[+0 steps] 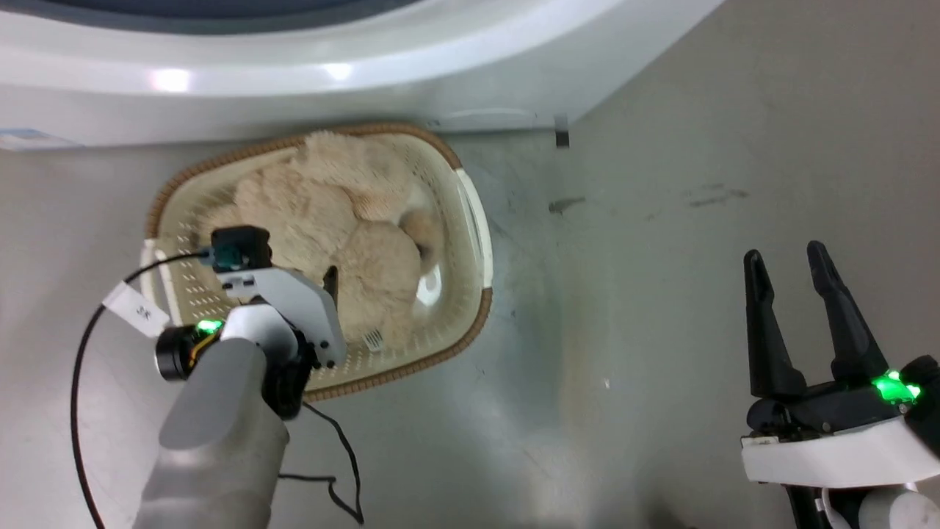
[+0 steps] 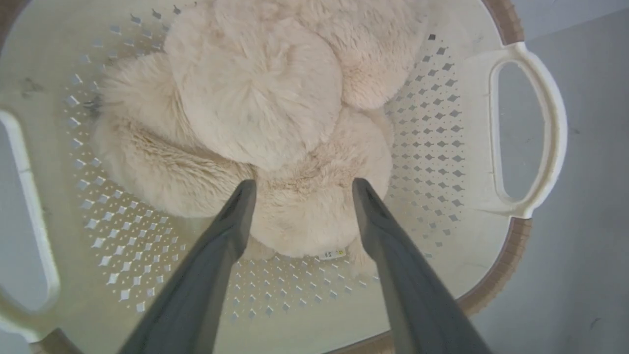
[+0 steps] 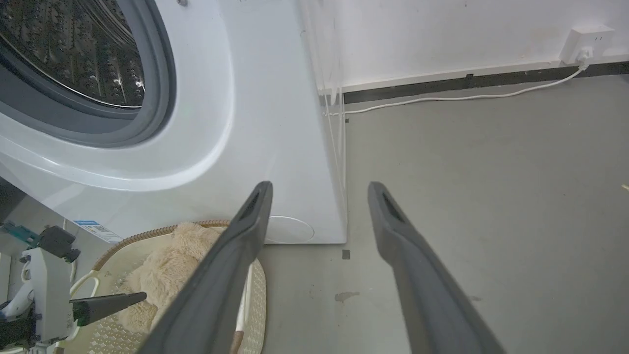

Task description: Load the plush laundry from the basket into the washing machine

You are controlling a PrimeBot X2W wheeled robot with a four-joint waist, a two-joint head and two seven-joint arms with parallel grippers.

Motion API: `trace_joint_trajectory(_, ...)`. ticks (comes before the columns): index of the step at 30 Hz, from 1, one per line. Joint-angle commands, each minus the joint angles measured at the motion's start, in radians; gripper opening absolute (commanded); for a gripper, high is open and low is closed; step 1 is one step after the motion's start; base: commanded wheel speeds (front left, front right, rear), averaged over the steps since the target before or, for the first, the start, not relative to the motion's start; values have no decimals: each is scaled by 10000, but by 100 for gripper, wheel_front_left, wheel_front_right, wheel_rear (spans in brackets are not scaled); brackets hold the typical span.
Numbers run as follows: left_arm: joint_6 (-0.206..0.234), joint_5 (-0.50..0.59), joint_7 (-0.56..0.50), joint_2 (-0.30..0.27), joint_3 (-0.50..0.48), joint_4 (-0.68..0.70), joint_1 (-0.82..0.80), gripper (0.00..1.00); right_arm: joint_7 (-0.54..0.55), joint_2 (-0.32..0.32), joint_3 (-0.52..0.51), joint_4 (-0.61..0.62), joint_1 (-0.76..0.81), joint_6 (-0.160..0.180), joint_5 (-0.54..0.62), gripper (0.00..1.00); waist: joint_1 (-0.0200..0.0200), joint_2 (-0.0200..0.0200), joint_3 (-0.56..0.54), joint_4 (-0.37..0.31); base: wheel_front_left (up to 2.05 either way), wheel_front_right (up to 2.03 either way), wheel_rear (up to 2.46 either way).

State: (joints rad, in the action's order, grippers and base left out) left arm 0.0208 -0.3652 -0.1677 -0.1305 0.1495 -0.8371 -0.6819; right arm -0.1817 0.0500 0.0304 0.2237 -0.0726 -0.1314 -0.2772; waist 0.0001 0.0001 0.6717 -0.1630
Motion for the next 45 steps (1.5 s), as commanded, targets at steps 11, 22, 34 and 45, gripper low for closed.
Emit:
trace_joint_trajectory(11,207,-696,360,-216,201,-1275,-1515,100,-344,2,-62,525,-111,6,-506,100,-1,-1,1496,-390,0,0,0)
trace_joint_trajectory(22,266,-1478,958,-201,297,-2597,-2814,100,-615,2,42,919,31,7,-884,100,-1,-1,2597,-678,0,0,0)
trace_joint_trajectory(34,310,-1998,666,-191,519,-3839,-3776,0,-801,2,132,1133,16,7,-1102,100,-1,-1,3373,-799,0,0,0)
trace_joint_trajectory(45,-189,-2313,961,102,483,-3811,-3731,0,-801,2,292,562,-562,7,-905,100,-1,-1,2930,-479,0,0,0)
